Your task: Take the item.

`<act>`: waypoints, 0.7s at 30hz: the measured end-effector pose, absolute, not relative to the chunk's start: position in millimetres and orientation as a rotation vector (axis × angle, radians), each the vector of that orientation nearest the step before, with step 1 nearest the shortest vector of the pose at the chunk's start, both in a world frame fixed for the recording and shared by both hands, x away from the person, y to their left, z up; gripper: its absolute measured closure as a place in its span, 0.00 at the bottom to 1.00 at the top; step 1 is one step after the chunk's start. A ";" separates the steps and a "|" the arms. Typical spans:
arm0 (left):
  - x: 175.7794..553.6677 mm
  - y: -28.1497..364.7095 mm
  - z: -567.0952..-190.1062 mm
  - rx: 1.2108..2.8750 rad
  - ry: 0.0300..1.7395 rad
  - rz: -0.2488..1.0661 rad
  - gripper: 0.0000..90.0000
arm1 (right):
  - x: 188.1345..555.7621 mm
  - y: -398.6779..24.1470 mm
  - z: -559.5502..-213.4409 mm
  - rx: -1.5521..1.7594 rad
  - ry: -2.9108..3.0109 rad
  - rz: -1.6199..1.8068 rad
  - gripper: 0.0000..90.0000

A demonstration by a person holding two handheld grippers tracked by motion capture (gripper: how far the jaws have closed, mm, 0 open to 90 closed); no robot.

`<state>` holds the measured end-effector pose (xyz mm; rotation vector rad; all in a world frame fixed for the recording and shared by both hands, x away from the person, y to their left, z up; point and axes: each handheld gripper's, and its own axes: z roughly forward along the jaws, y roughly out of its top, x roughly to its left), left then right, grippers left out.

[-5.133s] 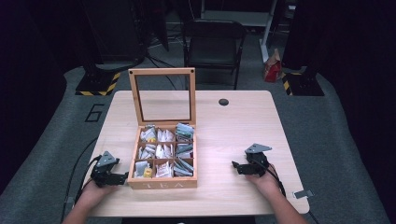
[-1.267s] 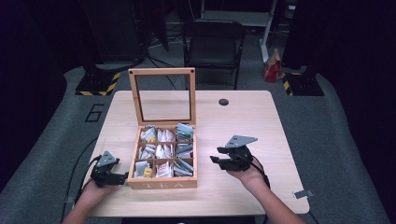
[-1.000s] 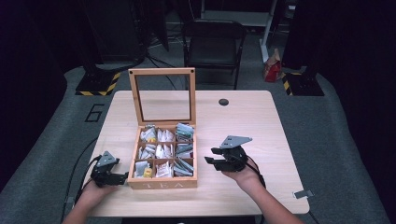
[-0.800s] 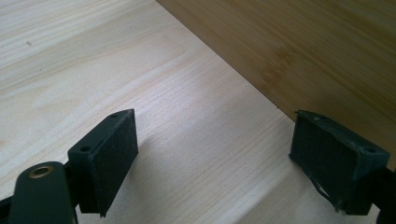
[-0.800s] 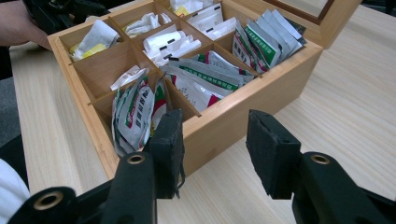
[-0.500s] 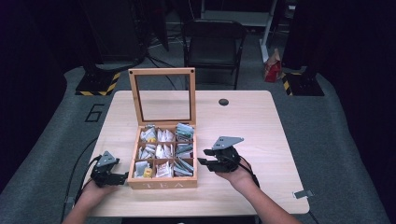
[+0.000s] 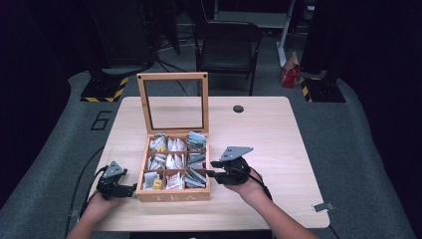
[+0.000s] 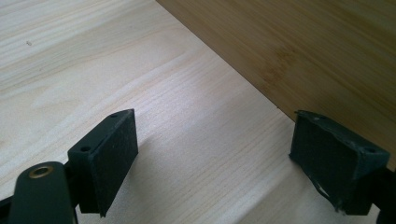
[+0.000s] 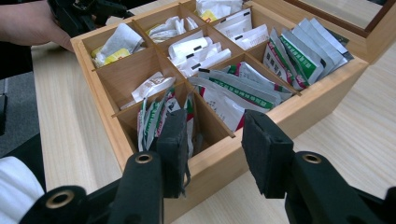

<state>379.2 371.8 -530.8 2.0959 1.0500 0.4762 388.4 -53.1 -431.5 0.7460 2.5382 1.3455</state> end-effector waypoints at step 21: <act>379.3 372.3 -530.6 2.104 1.045 0.476 0.16 | 388.4 -33.7 -440.4 0.720 2.584 1.362 0.71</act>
